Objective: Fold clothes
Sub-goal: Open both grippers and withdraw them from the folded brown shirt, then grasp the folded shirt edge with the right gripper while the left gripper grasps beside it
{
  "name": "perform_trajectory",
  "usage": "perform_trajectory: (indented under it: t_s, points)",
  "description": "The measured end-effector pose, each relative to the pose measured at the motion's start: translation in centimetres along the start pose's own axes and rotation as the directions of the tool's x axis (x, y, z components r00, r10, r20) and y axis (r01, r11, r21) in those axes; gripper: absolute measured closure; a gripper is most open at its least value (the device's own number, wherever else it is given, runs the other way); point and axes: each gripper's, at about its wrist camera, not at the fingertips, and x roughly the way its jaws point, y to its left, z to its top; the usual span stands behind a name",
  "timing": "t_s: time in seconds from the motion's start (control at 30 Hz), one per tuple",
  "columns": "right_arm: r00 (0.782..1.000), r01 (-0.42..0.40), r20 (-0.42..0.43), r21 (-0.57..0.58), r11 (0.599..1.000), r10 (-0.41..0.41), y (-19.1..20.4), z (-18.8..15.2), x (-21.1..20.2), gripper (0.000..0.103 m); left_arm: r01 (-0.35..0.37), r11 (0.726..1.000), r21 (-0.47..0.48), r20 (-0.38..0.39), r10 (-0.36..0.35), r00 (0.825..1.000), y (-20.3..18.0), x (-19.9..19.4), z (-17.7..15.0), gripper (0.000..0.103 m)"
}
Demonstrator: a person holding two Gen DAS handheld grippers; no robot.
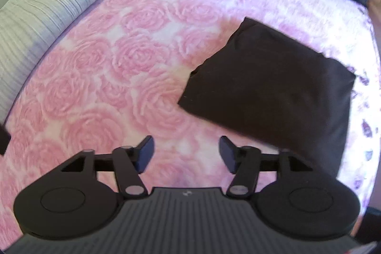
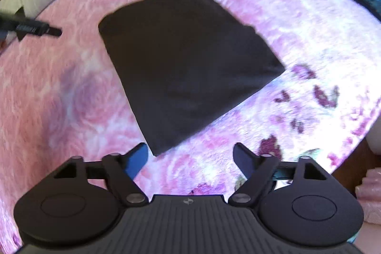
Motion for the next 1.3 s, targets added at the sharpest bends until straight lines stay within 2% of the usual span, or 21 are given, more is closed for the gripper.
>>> perform_trajectory:
  t_s: [0.03, 0.1, 0.23, 0.3, 0.47, 0.5, 0.57, 0.6, 0.67, 0.77, 0.83, 0.9, 1.03, 1.13, 1.2, 1.23, 1.3]
  points:
    - [1.000, 0.011, 0.007, -0.006, 1.000, -0.011, 0.3, 0.0, -0.7, 0.018, 0.012, 1.000, 0.005, 0.010, -0.013, 1.000, -0.4, -0.7, -0.3, 0.034]
    - [0.999, 0.033, 0.023, -0.021, 0.999, -0.033, 1.1, 0.0, -1.9, 0.017, 0.033, 0.999, 0.032, 0.029, -0.034, 0.999, -1.0, -2.0, -1.2, 0.018]
    - [0.997, 0.059, 0.052, -0.038, 0.998, -0.057, 2.6, -0.6, -3.6, 0.016, 0.029, 0.996, 0.087, 0.053, -0.034, 0.998, -1.9, -4.0, -3.0, 0.012]
    - [0.996, 0.066, 0.066, -0.040, 0.997, -0.063, 3.3, -1.1, -4.2, 0.016, 0.019, 0.994, 0.105, 0.060, -0.025, 0.998, -1.8, -4.6, -3.9, 0.003]
    - [0.994, 0.076, 0.083, -0.014, 0.997, -0.074, 4.5, -2.2, -4.6, 0.015, 0.023, 0.984, 0.177, 0.056, -0.033, 0.998, -1.3, -5.1, -5.6, 0.001]
    - [0.994, 0.073, 0.078, -0.010, 0.997, -0.072, 4.7, -2.4, -4.5, 0.015, 0.015, 0.978, 0.210, 0.058, -0.027, 0.998, -1.4, -4.9, -5.8, 0.001]
    - [0.995, 0.068, 0.070, -0.016, 0.998, -0.067, 5.3, -2.9, -4.2, 0.015, -0.014, 0.948, 0.319, 0.074, -0.011, 0.997, -2.1, -4.3, -6.4, 0.001]
    - [0.995, 0.070, 0.068, -0.035, 0.997, -0.068, 5.8, -3.2, -3.9, 0.015, -0.031, 0.924, 0.382, 0.087, -0.002, 0.996, -2.6, -3.9, -6.8, 0.001]
    - [0.992, 0.098, 0.086, -0.114, 0.989, -0.089, 7.2, -3.8, -3.4, 0.015, -0.078, 0.834, 0.546, 0.130, 0.008, 0.992, -4.0, -2.5, -7.7, 0.002]
    - [0.981, 0.155, 0.154, -0.283, 0.946, -0.115, 10.0, -4.8, -1.2, 0.020, -0.123, 0.659, 0.742, 0.173, -0.011, 0.985, -6.1, 0.1, -8.9, 0.002]
    - [0.973, 0.187, 0.194, -0.365, 0.912, -0.122, 11.7, -5.1, 0.8, 0.024, -0.152, 0.540, 0.828, 0.204, -0.038, 0.978, -7.3, 2.0, -9.7, 0.002]
    - [0.966, 0.212, 0.223, -0.383, 0.899, -0.133, 12.6, -4.9, 3.2, 0.026, -0.181, 0.438, 0.881, 0.235, -0.072, 0.969, -8.2, 4.1, -10.1, 0.002]
    - [0.940, 0.292, 0.273, -0.324, 0.900, -0.207, 13.1, -3.2, 9.3, 0.033, -0.218, 0.346, 0.913, 0.274, -0.121, 0.954, -9.3, 7.6, -9.8, 0.002]
    - [0.927, 0.332, 0.297, -0.369, 0.868, -0.229, 13.5, -2.4, 13.3, 0.042, -0.225, 0.337, 0.914, 0.286, -0.143, 0.947, -9.6, 9.5, -8.9, 0.003]
    - [0.911, 0.376, 0.327, -0.413, 0.830, -0.250, 13.6, -2.4, 14.4, 0.038, -0.219, 0.336, 0.916, 0.285, -0.159, 0.945, -9.8, 10.4, -8.2, 0.003]
    - [0.903, 0.397, 0.343, -0.434, 0.809, -0.259, 13.6, -2.5, 14.8, 0.038, -0.222, 0.326, 0.919, 0.288, -0.170, 0.942, -9.9, 10.8, -8.0, 0.003]
    - [0.885, 0.439, 0.374, -0.471, 0.765, -0.278, 13.4, -2.7, 15.3, 0.045, -0.231, 0.288, 0.929, 0.292, -0.193, 0.937, -10.3, 11.5, -7.8, 0.003]
